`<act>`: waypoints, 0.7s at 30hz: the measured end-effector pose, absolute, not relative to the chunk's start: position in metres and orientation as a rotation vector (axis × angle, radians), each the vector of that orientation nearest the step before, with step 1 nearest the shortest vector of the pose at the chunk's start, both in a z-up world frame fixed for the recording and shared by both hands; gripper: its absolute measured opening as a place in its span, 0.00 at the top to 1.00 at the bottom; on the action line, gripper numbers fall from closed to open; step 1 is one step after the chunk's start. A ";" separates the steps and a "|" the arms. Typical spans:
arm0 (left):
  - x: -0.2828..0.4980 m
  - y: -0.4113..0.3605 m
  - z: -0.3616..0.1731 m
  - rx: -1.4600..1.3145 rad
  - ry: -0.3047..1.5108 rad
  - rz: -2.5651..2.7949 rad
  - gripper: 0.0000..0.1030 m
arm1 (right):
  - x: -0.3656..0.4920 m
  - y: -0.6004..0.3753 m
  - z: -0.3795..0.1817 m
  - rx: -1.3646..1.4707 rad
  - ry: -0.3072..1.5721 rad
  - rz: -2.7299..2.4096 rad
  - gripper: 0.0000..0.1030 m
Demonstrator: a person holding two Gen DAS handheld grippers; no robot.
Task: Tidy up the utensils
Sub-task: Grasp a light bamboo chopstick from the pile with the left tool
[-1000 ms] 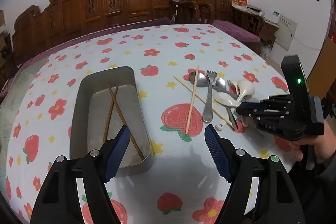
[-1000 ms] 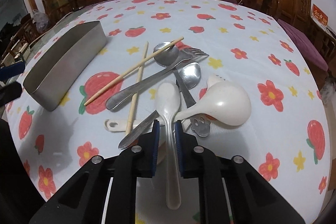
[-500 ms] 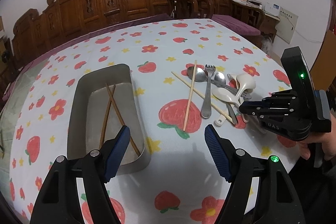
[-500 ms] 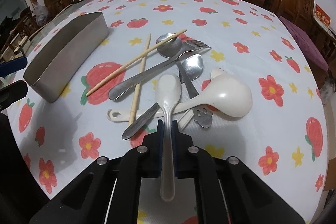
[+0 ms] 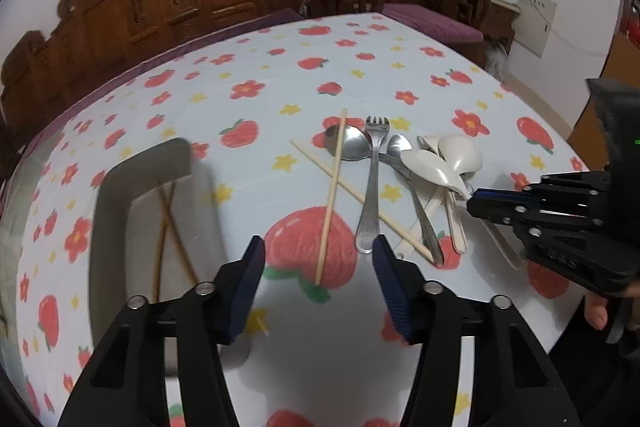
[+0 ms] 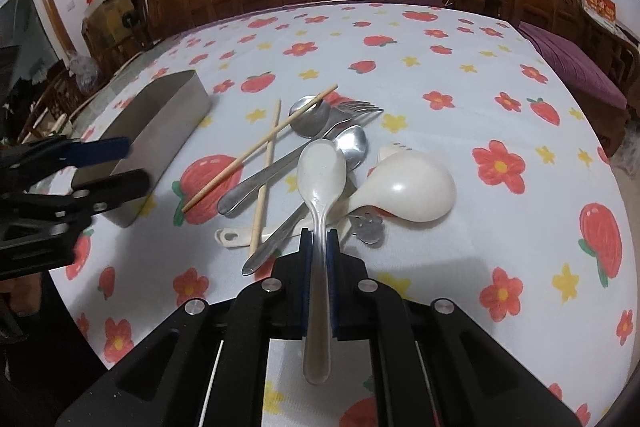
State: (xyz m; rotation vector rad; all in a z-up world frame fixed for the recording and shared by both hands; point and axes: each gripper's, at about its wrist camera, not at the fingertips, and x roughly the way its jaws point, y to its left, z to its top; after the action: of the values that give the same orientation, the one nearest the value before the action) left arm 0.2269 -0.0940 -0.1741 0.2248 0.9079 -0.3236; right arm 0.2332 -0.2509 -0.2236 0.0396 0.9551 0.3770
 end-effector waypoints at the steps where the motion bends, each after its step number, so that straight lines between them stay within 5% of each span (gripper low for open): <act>1: 0.232 -0.098 -0.177 0.232 0.917 -0.328 0.55 | 0.233 -0.252 -0.224 0.042 0.955 0.377 0.92; 21: 0.291 -0.120 -0.225 0.247 1.081 -0.299 0.81 | 0.226 -0.249 -0.227 0.027 0.955 0.388 0.92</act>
State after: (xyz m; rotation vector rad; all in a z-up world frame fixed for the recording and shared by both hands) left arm 0.2909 -0.1197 -0.2248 0.2470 1.0812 -0.2995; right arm 0.2260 -0.2488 -0.2265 0.0271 0.9551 0.3884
